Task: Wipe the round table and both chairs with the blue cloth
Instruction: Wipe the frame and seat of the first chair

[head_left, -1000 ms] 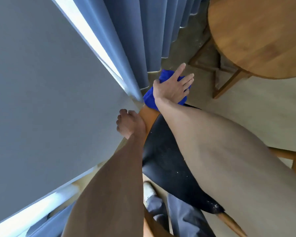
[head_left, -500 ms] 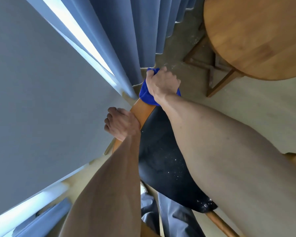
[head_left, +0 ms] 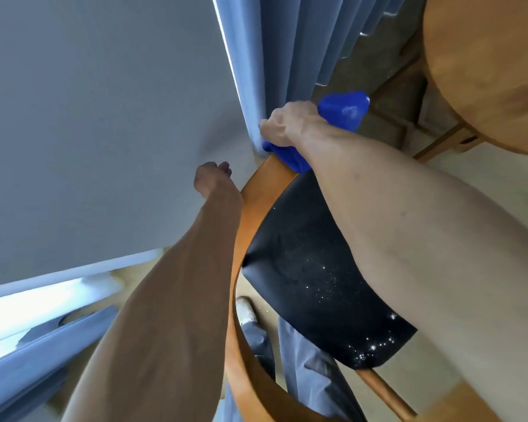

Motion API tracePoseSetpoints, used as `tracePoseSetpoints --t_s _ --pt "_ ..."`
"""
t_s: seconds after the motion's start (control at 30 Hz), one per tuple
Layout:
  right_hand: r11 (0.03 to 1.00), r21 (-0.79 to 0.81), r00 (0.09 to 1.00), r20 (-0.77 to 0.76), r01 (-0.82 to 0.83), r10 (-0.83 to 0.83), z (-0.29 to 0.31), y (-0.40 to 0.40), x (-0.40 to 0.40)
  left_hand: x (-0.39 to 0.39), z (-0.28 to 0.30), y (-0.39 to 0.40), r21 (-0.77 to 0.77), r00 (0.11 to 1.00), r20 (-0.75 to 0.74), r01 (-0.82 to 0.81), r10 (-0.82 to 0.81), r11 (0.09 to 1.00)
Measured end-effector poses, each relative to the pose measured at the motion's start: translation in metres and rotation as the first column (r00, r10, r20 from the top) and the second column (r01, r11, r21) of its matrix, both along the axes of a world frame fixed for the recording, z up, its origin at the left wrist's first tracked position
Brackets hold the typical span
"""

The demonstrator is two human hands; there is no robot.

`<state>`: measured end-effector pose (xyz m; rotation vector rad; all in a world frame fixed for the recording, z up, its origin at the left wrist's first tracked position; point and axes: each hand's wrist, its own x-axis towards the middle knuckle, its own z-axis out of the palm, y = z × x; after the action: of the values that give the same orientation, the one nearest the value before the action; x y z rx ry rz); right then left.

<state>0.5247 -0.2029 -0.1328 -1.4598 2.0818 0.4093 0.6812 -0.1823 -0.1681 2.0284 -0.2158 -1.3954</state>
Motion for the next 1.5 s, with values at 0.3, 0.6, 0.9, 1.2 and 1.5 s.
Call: tracePoseSetpoints --t_s 0.3,0.6,0.9,1.2,1.5 --pt "0.98 -0.161 0.944 0.324 0.115 -0.057 -0.008 -0.004 0.105 0.053 -0.001 0.026 0.023 0.971 -0.235 0.055 -0.048 0.998" --pt "0.51 -0.653 0.827 0.402 0.56 -0.393 -0.006 0.03 0.074 0.026 0.012 0.016 -0.186 0.739 -0.126 0.638 -0.662 0.747" --pt "0.489 -0.715 0.764 0.098 0.5 -0.638 -0.02 0.068 -0.012 -0.016 0.01 0.012 -0.072 0.143 0.317 0.989 -0.938 0.126" --pt "0.424 -0.669 0.651 0.118 0.611 -0.75 -0.05 0.112 0.011 -0.008 0.005 0.018 0.024 0.108 0.361 0.992 -0.926 0.125" --pt "0.383 -0.632 0.641 0.241 0.674 -0.729 -0.033 0.13 0.076 0.09 0.003 0.087 -0.013 0.415 0.251 0.905 -0.875 0.425"
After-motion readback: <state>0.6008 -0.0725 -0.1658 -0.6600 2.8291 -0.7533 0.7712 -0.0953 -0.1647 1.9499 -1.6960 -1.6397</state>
